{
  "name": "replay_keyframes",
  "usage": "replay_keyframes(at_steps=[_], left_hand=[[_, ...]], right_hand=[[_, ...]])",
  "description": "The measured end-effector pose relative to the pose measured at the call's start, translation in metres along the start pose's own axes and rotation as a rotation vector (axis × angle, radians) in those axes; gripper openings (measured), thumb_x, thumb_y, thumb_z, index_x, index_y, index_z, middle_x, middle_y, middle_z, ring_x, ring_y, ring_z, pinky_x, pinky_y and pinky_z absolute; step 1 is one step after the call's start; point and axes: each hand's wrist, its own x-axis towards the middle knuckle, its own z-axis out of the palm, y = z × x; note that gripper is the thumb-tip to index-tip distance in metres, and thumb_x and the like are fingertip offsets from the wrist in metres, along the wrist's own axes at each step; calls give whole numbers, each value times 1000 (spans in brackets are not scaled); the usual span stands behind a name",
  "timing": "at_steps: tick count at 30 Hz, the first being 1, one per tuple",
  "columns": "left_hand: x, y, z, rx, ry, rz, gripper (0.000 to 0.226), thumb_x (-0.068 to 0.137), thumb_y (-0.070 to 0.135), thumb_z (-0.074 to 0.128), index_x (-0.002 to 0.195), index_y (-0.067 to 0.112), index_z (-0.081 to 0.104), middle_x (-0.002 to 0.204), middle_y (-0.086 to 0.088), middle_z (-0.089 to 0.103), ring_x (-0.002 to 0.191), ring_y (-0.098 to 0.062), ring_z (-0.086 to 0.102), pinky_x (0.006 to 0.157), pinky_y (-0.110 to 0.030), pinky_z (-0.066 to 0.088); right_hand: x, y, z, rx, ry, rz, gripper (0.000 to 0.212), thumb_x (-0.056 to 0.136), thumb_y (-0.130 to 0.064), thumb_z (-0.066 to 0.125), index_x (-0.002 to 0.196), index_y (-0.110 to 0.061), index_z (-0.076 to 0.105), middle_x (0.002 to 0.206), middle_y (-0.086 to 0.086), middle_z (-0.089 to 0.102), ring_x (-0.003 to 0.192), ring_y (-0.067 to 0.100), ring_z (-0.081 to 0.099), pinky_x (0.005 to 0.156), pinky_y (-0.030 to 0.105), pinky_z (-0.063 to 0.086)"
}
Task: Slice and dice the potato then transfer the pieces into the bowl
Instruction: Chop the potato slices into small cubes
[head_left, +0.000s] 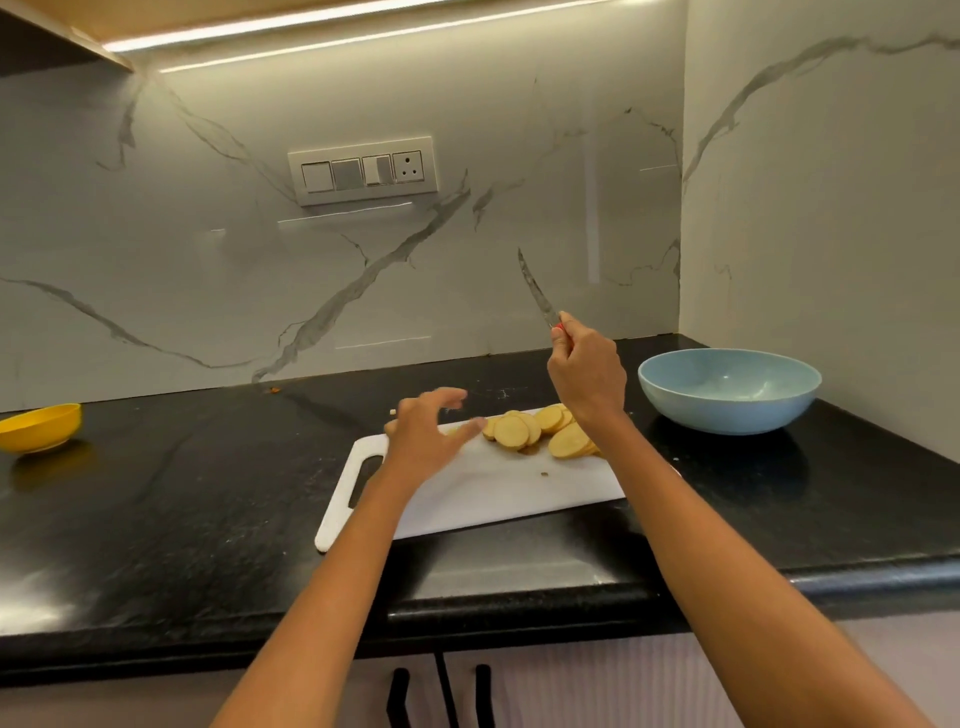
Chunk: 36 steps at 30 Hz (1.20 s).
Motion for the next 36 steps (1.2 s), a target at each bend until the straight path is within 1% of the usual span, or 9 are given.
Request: replay_keyframes(at_steps=[3, 5, 13, 16, 19, 24, 29, 34, 36], left_hand=[[0, 21, 21, 58, -261, 44, 61, 76, 52, 68, 130, 31, 49, 131, 7, 53, 128, -18, 37, 97, -40, 27], [4, 27, 27, 122, -313, 54, 60, 78, 47, 68, 132, 30, 47, 135, 4, 49, 130, -20, 33, 99, -41, 26], [10, 20, 28, -118, -213, 42, 63, 60, 36, 85, 115, 30, 53, 122, -2, 50, 112, -20, 49, 98, -44, 43], [10, 22, 28, -164, -194, 46, 61, 61, 30, 86, 109, 31, 50, 121, -2, 49, 109, -17, 50, 96, -37, 45], [8, 20, 30, -208, -213, 73, 64, 63, 25, 85, 118, 25, 52, 123, -1, 52, 109, -17, 51, 91, -29, 46], [7, 26, 27, -317, -169, 91, 62, 70, 13, 80, 124, 20, 50, 120, 4, 52, 103, -12, 50, 73, -5, 37], [-6, 28, 9, -447, -151, 83, 57, 71, 11, 79, 120, 18, 52, 119, 2, 58, 100, -10, 56, 80, -17, 48], [-36, 16, -3, 61, 2, 118, 64, 69, 42, 78, 127, 28, 53, 122, 8, 58, 111, -15, 50, 90, -33, 37], [-46, 11, -5, 96, -35, 34, 64, 69, 49, 75, 126, 33, 52, 125, 9, 57, 115, -15, 48, 93, -37, 33]], right_hand=[[-3, -2, 2, -27, -23, -29, 35, 101, -22, 41, 129, -7, 55, 103, 9, 69, 82, 19, 64, 68, 30, 53], [-4, -2, 3, -35, -28, -37, 36, 101, -23, 41, 131, -8, 54, 105, 8, 68, 83, 18, 64, 67, 26, 51], [-4, -3, 4, -39, -26, -38, 36, 101, -23, 41, 132, -10, 53, 99, 7, 69, 78, 17, 63, 67, 28, 54], [-6, -3, 3, -39, -28, -36, 36, 101, -24, 41, 132, -10, 53, 99, 7, 69, 76, 15, 62, 66, 27, 52], [-7, -2, 2, -44, -34, -38, 36, 101, -24, 41, 131, -10, 54, 96, 7, 69, 72, 13, 59, 63, 26, 51], [-8, -3, 0, -43, -36, -37, 35, 101, -23, 40, 130, -9, 54, 97, 7, 69, 75, 16, 62, 63, 25, 50], [-10, -4, -2, -49, -57, -32, 35, 101, -24, 40, 130, -9, 54, 96, 7, 69, 75, 14, 61, 63, 23, 49], [-22, -10, -5, -58, -102, -19, 32, 101, -23, 41, 122, -8, 59, 87, 6, 66, 68, 10, 55, 55, 15, 41], [-31, -13, -8, -89, -158, -23, 30, 101, -23, 41, 115, -6, 61, 87, 6, 66, 68, 9, 53, 53, 14, 37]])
